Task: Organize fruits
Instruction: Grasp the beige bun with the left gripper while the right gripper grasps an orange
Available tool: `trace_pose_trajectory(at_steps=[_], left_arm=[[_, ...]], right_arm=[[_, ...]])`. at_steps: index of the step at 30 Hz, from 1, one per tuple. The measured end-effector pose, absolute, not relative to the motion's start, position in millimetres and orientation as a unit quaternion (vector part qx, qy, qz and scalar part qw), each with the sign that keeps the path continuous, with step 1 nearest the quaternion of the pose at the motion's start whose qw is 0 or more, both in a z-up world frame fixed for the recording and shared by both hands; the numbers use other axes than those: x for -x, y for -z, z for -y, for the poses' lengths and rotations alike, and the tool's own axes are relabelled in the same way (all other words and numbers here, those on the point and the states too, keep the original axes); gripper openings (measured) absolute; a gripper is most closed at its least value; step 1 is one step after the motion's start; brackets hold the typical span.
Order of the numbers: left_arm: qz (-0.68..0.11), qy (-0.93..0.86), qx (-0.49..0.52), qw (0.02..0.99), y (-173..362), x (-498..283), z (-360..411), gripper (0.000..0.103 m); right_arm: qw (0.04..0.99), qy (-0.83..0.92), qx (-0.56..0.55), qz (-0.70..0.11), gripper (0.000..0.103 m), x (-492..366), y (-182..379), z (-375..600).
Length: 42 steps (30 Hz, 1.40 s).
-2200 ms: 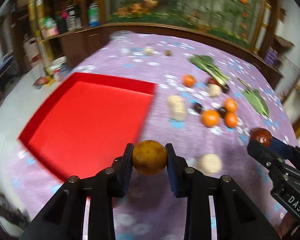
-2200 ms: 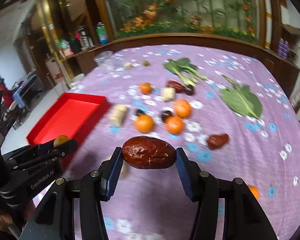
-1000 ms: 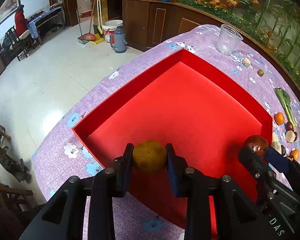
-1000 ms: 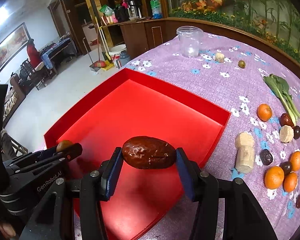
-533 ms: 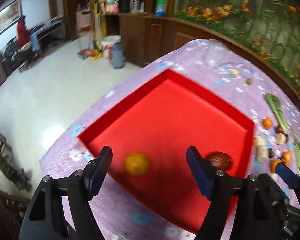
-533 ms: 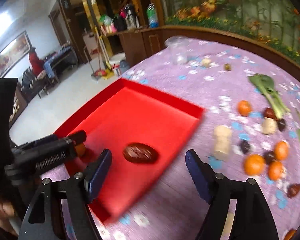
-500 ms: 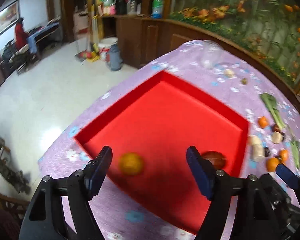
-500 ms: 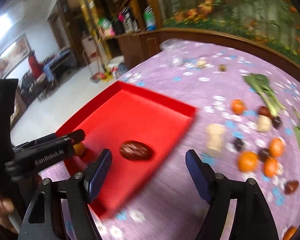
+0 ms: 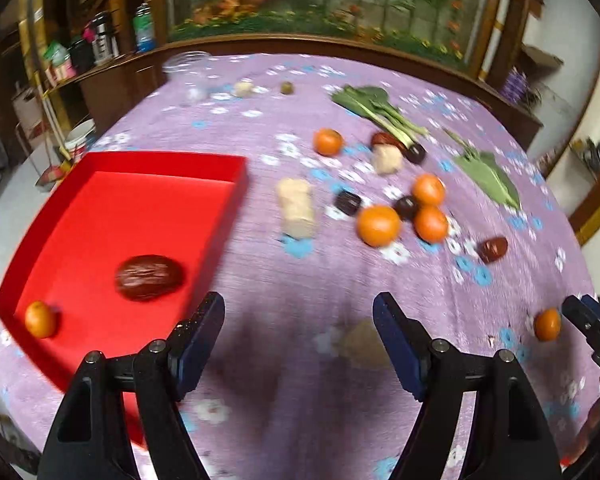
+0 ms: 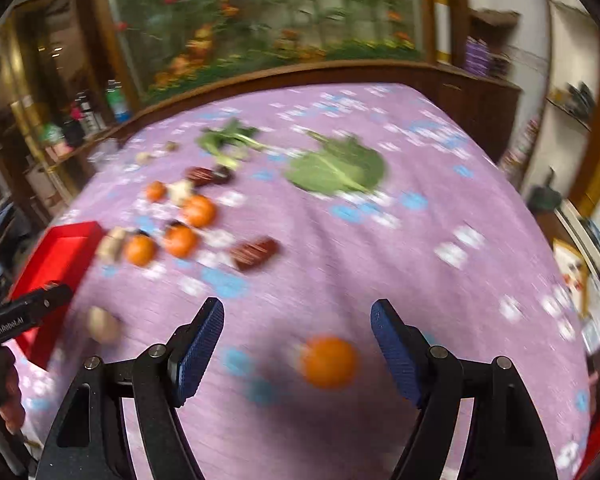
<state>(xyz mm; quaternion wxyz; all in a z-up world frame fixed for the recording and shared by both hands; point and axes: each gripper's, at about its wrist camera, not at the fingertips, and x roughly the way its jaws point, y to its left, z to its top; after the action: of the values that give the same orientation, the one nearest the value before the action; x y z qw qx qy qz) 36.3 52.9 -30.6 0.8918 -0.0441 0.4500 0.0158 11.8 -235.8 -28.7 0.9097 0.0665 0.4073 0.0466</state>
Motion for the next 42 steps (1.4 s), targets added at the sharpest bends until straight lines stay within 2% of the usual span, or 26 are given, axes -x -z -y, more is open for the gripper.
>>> trace_pose_trajectory(at_steps=[10, 12, 13, 17, 20, 21, 22, 23, 30, 42], left_arm=[[-0.451, 0.015, 0.024, 0.892, 45, -21, -24, 0.076], [-0.445, 0.030, 0.029, 0.895, 43, -16, -21, 0.076], [-0.438, 0.033, 0.026, 0.898, 43, -13, -19, 0.076], [-0.453, 0.025, 0.007, 0.891, 58, -20, -4, 0.076], [-0.465, 0.003, -0.016, 0.885, 70, -28, 5, 0.071], [-0.459, 0.006, -0.009, 0.888, 70, -27, 4, 0.062], [-0.453, 0.007, -0.007, 0.891, 69, -26, 4, 0.043], [-0.448, 0.006, -0.014, 0.894, 68, -26, 4, 0.035], [-0.440, 0.051, 0.048, 0.895, 62, -23, -19, 0.035], [-0.367, 0.049, 0.093, 0.924, 18, 18, -56, 0.035]], right_arm=[[0.902, -0.062, -0.050, -0.424, 0.080, -3, 56, 246], [0.900, -0.064, -0.044, -0.429, 0.069, -7, 61, 242], [0.896, -0.069, -0.043, -0.437, 0.056, -11, 65, 239], [0.894, -0.067, -0.029, -0.443, 0.037, -14, 71, 232], [0.894, -0.068, -0.031, -0.442, 0.036, -15, 72, 233], [0.894, -0.069, -0.029, -0.442, 0.036, -14, 72, 233], [0.893, -0.070, -0.029, -0.443, 0.035, -15, 72, 233], [0.893, -0.070, -0.027, -0.443, 0.035, -15, 72, 233], [0.894, -0.067, -0.024, -0.442, 0.035, -10, 72, 230], [0.905, -0.102, -0.018, -0.412, 0.035, 5, 45, 201]])
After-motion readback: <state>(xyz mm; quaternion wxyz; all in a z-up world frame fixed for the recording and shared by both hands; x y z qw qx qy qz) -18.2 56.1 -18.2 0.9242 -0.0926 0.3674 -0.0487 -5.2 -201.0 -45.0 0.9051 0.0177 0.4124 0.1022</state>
